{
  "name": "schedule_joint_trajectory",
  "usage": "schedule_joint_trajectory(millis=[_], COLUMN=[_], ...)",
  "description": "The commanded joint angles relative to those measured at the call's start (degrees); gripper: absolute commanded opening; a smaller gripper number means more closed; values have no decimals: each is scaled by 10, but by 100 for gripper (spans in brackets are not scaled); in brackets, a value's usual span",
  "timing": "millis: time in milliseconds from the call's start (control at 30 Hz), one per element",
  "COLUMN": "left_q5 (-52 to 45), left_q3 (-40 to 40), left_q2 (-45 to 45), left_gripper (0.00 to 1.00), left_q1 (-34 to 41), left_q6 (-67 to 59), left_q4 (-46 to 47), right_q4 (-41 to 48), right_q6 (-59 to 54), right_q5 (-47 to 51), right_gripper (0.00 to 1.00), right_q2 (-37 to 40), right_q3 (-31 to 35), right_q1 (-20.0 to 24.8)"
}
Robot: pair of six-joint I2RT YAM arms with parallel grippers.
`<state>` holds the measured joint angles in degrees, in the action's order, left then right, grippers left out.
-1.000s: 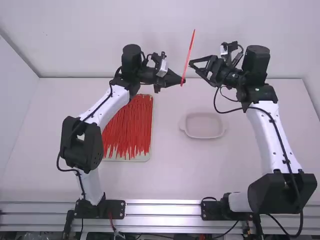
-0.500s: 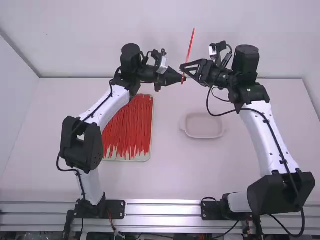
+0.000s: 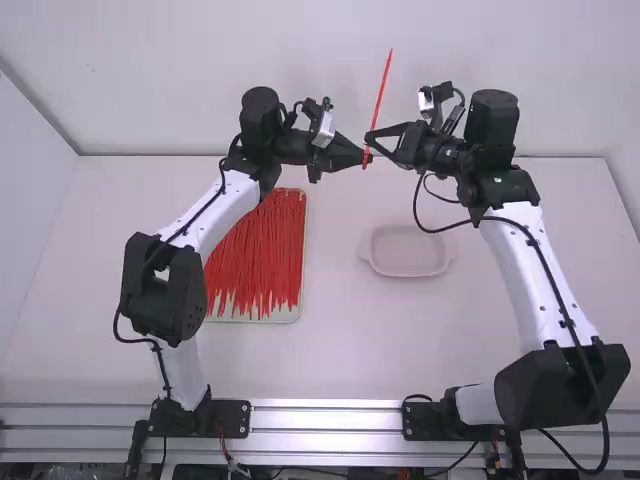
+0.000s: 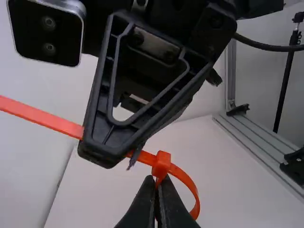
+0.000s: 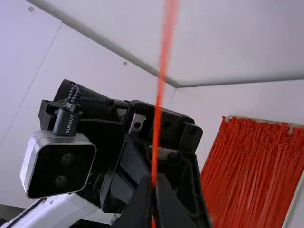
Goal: Fasten the cable tie
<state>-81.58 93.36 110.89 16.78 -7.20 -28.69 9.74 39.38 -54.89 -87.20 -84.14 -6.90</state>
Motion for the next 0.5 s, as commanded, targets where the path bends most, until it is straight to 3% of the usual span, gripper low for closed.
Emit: schedule_joint_trajectory(millis=[0,100,167,200,267,300,467], left_q5=[-7,36,61,82,121,127,183], left_q3=[-1,-1,-1,-1,-1,-1,-1], left_q2=[-1,-1,-1,-1,-1,-1,-1], left_gripper=[2,3,18,35,81,98,99], left_q1=[5,5,5,5,4,3,-12], left_q6=[10,43,60,77,93,94,92], left_q4=[-4,-3,-2,1,17,22,93], right_q4=[-3,-3,-2,0,4,7,45], right_q6=[-5,-8,-12,-14,-23,-24,-53], right_q5=[-2,-3,-3,-3,-6,-6,-6], right_gripper=[0,0,0,0,0,0,0], right_q2=[5,5,5,5,5,5,5], right_q3=[-13,-13,-13,-13,-13,-13,-13], right_q1=[1,2,4,5,5,5,18])
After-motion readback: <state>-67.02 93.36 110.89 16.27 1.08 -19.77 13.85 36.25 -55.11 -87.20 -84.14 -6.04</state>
